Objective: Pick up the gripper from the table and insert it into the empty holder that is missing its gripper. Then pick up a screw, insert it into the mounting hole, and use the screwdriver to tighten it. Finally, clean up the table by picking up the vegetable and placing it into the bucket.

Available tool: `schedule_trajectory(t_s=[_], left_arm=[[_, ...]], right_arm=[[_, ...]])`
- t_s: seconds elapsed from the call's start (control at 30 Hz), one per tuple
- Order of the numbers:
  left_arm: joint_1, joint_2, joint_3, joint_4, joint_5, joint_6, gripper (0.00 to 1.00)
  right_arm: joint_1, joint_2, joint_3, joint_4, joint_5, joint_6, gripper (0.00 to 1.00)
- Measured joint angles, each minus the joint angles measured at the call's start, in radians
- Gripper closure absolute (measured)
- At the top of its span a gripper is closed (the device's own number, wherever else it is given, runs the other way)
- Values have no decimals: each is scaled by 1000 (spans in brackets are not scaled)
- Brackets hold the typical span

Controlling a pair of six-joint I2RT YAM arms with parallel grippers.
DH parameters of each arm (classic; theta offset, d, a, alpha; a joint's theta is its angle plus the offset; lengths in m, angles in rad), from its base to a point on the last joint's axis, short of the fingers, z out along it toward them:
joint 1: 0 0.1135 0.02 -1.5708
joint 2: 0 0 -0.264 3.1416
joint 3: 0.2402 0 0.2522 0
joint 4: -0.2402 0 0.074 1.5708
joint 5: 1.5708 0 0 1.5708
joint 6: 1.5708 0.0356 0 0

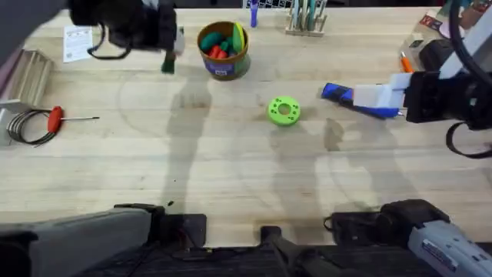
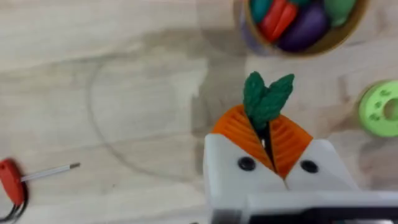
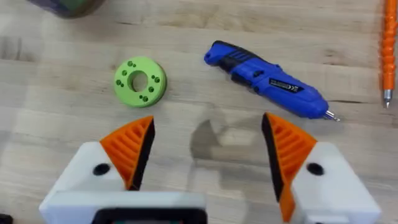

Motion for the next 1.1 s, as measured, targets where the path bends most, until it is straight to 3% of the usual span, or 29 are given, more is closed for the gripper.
schedule_trajectory(t_s=[0.23, 0.57, 0.87, 1.03, 1.07, 1.1], left_arm=[[-16, 32, 10, 166, 75, -5, 987], [-139, 221, 10, 444, 111, -7, 987], [-151, 300, 10, 479, 115, -4, 961], [-150, 297, 10, 470, 115, -7, 190], [-148, 293, 10, 455, 116, -13, 57], [-147, 287, 11, 438, 117, -14, 27]], right_arm=[[0, 0, 0, 0, 0, 0, 15], [0, 0, 0, 0, 0, 0, 14], [0, 0, 0, 0, 0, 0, 14], [0, 0, 0, 0, 0, 0, 15], [0, 0, 0, 0, 0, 0, 15], [0, 0, 0, 0, 0, 0, 16]])
